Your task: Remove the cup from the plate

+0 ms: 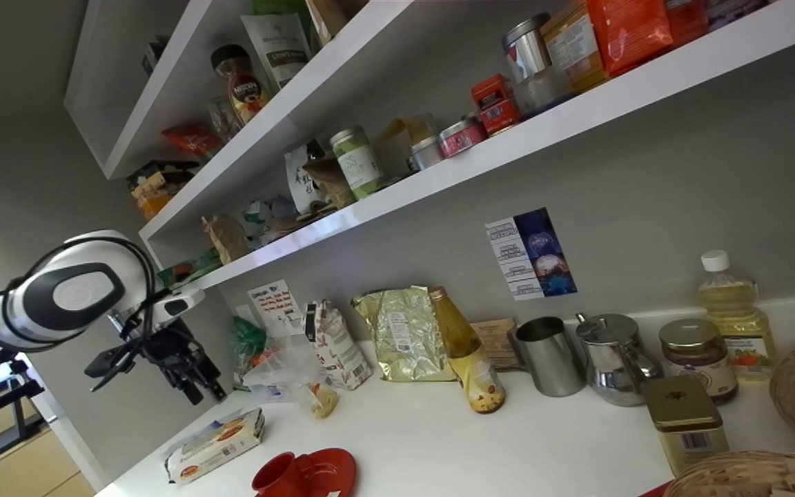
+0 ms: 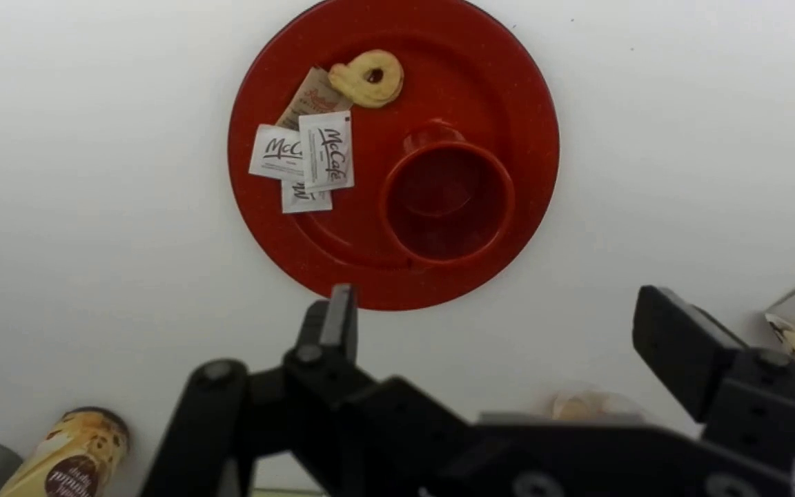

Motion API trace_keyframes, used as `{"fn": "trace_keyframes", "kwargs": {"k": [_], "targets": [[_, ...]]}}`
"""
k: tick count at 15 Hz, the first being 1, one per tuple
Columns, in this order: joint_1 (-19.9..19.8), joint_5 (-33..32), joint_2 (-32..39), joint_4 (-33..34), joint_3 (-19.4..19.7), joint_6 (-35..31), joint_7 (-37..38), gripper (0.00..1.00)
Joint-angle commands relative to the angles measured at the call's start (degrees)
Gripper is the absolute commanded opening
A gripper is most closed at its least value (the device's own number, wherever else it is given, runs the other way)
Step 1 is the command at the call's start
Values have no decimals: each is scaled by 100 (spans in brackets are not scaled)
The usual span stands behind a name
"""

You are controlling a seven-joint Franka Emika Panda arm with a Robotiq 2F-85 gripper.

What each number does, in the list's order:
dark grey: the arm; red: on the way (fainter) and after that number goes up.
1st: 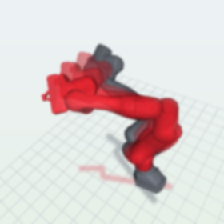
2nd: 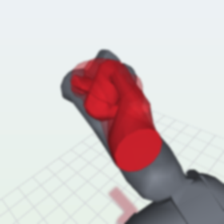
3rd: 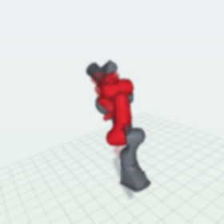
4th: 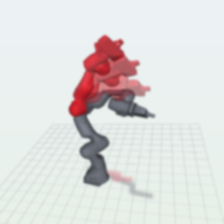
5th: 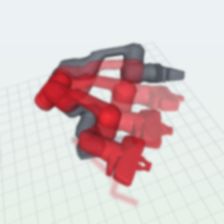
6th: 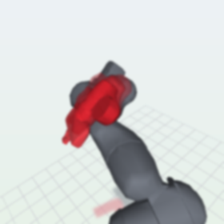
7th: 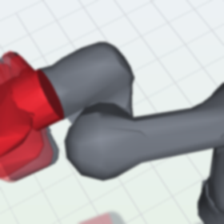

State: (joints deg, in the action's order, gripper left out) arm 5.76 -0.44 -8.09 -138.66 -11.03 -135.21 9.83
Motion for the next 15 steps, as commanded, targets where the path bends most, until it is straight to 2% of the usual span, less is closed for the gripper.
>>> {"fn": "trace_keyframes", "kwargs": {"k": [1, 7, 15], "targets": [[161, -354, 921, 682, -139, 266, 669, 100], [195, -116, 1472, 922, 133, 428, 647, 100], [-140, 459, 2150, 1245, 599, 246, 195, 100]]}}
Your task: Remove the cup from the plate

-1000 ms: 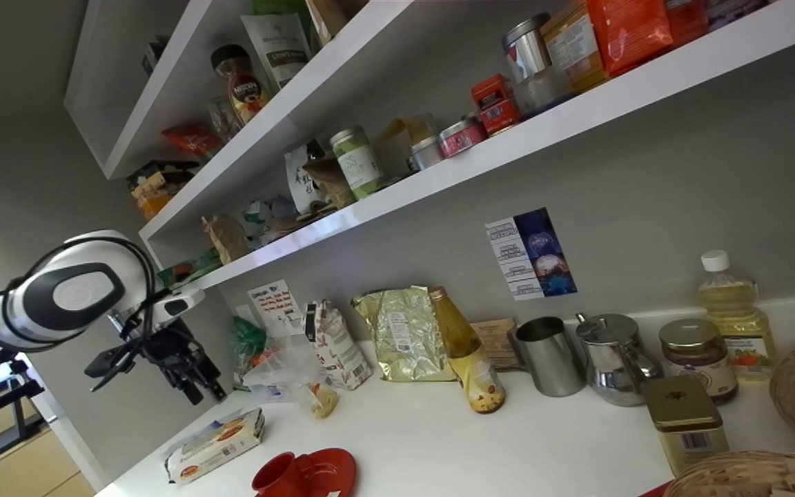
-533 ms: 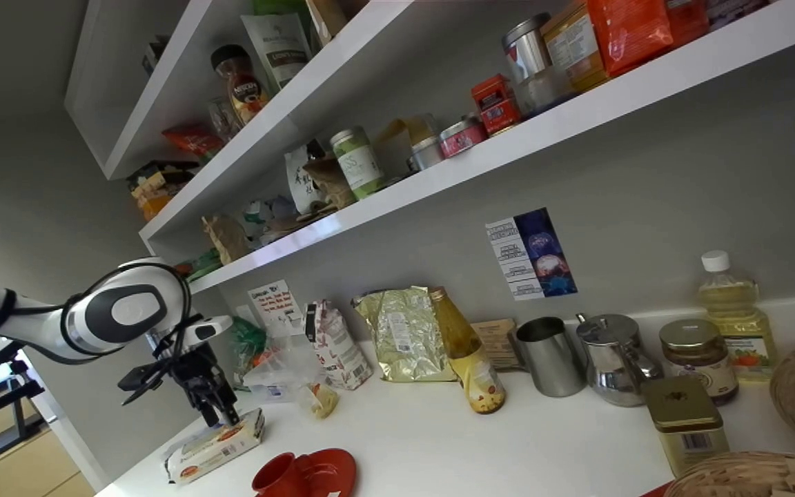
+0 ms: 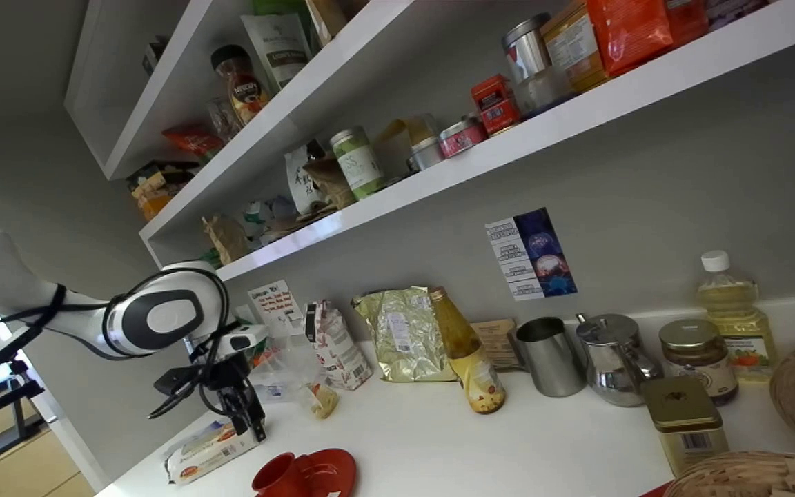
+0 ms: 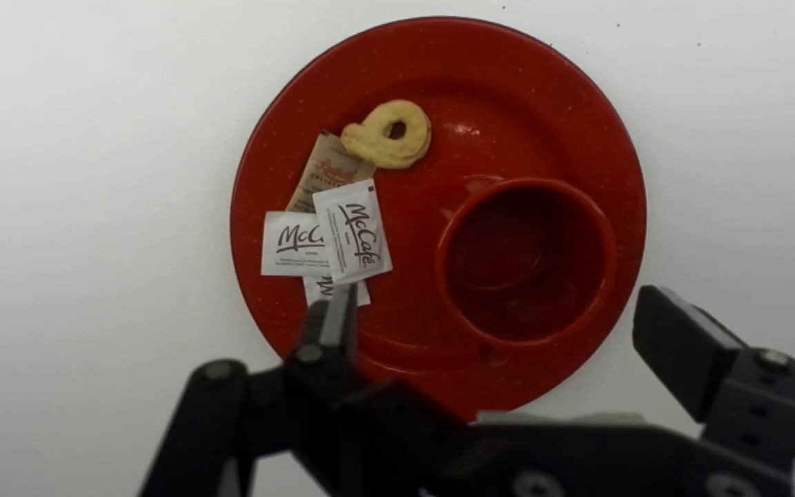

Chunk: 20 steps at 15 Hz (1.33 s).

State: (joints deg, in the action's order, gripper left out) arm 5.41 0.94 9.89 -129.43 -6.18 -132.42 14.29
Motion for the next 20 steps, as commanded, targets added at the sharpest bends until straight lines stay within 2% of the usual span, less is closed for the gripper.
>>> {"fn": "trace_keyframes", "kwargs": {"k": [1, 6, 11, 17, 18, 20], "targets": [[-139, 369, 475, 400, 157, -98, -276, 100], [-216, 425, 1076, 769, 279, -136, -353, 100], [-87, 312, 1772, 1183, 244, 1, -427, 100], [-46, 279, 2222, 1530, 255, 165, -608, 100], [-48, 254, 2271, 1573, 264, 190, -660, 77], [-72, 230, 2359, 1650, 278, 271, -778, 67]]}}
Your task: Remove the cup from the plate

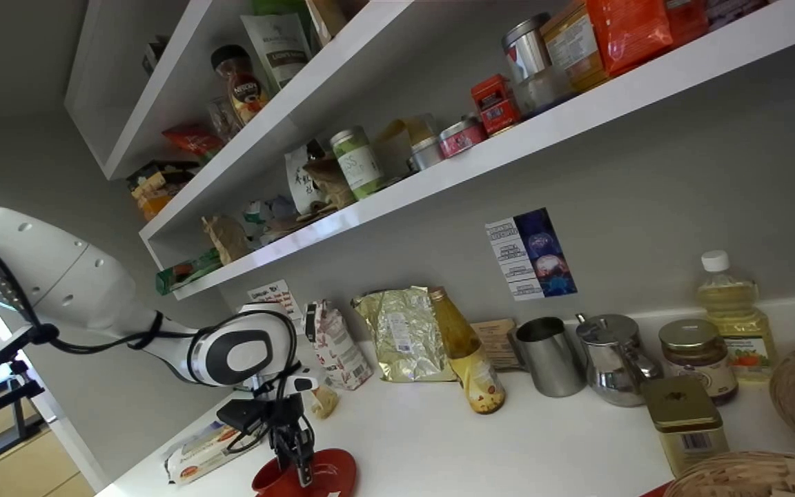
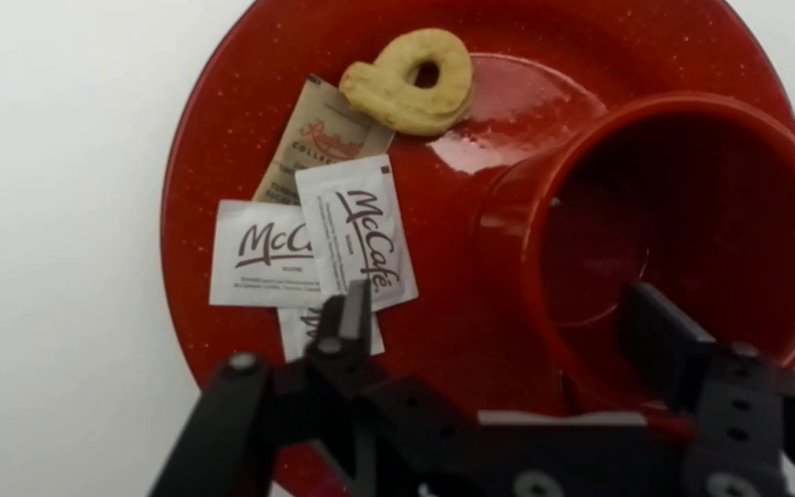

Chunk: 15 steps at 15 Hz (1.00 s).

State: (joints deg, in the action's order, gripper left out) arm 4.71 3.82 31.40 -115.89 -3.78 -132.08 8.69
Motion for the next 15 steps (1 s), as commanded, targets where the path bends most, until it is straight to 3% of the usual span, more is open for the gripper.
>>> {"fn": "trace_keyframes", "kwargs": {"k": [1, 6, 9, 15], "targets": [[-28, -41, 238, 327, 39, 283, -280, 58], [-125, 2, 374, 484, 62, 495, -454, 19], [-190, 63, 437, 535, 40, 599, -516, 1], [-474, 243, 335, 525, 14, 696, -820, 2]]}}
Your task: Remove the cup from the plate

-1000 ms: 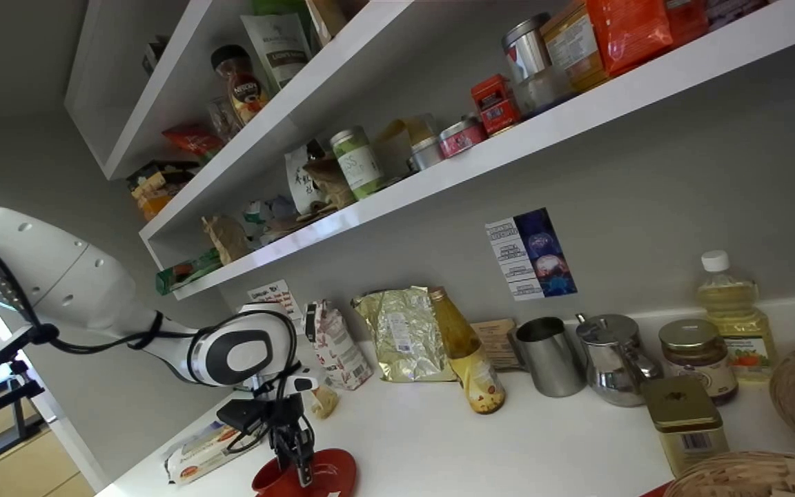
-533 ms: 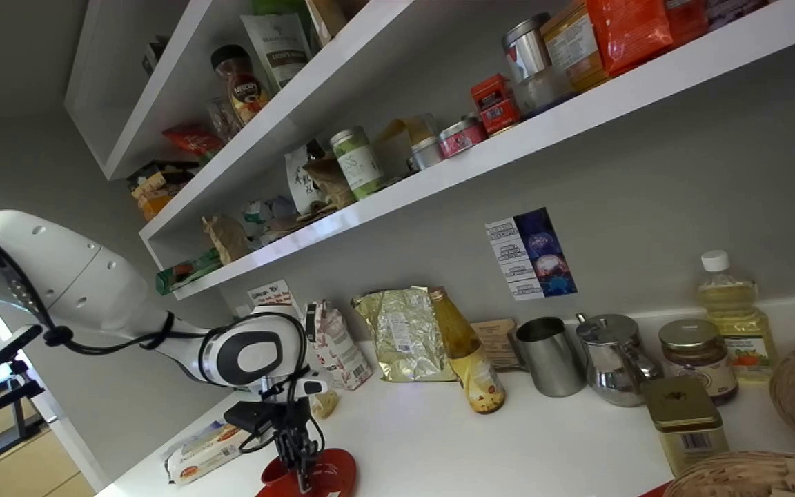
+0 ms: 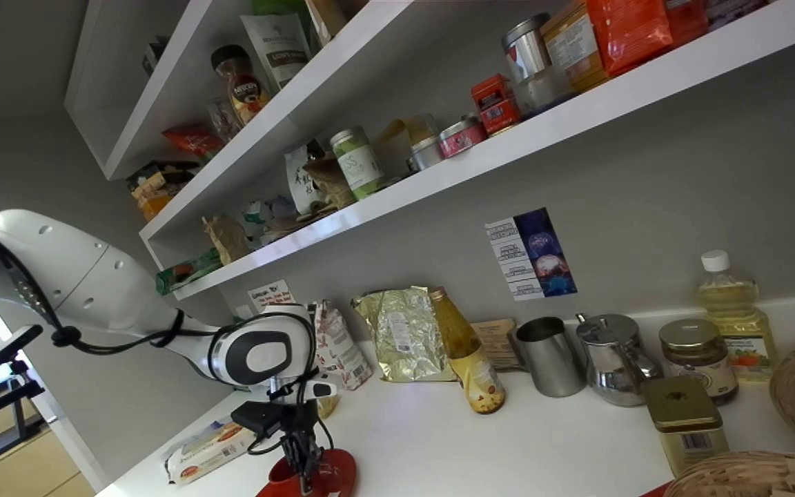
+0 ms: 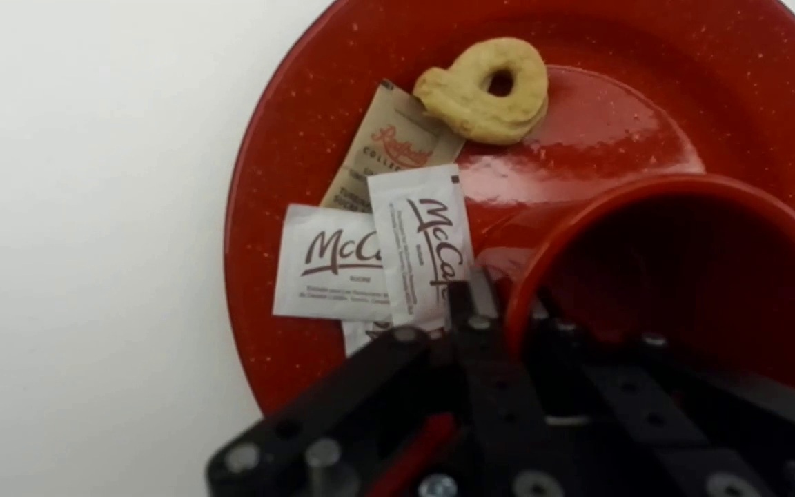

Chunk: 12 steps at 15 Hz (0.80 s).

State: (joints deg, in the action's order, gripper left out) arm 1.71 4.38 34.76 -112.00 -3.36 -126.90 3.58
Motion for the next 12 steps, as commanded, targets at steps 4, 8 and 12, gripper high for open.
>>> {"fn": "trace_keyframes", "kwargs": {"k": [4, 8, 12], "targets": [[-461, 402, -316, -41, -29, 77, -618, 2], [-758, 670, -545, -82, 0, 75, -902, 2], [-904, 700, -551, -52, 106, 96, -922, 2]]}}
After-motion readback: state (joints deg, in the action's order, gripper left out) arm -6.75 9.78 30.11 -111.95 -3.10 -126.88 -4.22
